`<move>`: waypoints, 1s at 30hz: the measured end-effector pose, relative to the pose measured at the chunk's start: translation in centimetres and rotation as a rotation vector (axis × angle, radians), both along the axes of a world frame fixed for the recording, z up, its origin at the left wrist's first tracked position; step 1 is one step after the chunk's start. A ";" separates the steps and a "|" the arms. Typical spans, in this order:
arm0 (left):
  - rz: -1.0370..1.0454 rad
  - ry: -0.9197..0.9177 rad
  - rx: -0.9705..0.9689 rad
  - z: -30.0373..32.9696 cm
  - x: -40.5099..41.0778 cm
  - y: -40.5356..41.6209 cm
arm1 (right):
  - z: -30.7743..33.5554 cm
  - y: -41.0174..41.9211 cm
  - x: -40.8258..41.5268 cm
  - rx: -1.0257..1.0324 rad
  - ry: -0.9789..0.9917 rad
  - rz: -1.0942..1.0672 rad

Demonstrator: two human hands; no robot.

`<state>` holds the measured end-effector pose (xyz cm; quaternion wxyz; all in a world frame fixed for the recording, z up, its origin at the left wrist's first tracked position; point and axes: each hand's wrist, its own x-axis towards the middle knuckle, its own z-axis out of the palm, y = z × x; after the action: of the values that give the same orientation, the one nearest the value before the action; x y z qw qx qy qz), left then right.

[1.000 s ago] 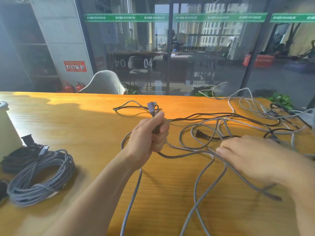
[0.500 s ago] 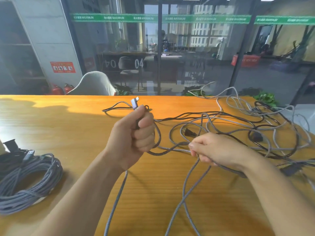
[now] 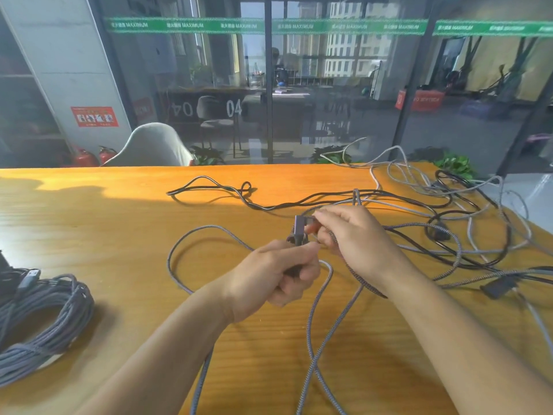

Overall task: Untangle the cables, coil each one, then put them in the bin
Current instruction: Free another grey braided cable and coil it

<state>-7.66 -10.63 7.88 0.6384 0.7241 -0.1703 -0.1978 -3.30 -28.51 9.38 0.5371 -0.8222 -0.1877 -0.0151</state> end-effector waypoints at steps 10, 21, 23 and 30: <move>0.281 -0.153 0.007 -0.7 0.6 0.2 | 0.2 0.2 -1.3 0.109 0.036 0.159; 0.498 -0.190 -0.090 -0.2 0.3 0.1 | -0.9 1.8 -3.1 -0.240 -0.387 0.156; 0.538 -0.207 -0.105 -0.2 0.3 0.2 | -1.1 2.1 -3.3 -0.282 -0.395 0.210; 0.685 -0.240 -0.205 0.1 1.4 2.2 | -1.1 1.9 -3.8 -0.209 -0.203 0.308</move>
<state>-6.29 -8.41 7.93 0.7121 0.6896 -0.0106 0.1317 -7.06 -26.57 8.32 0.4232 -0.8293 -0.3650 0.0041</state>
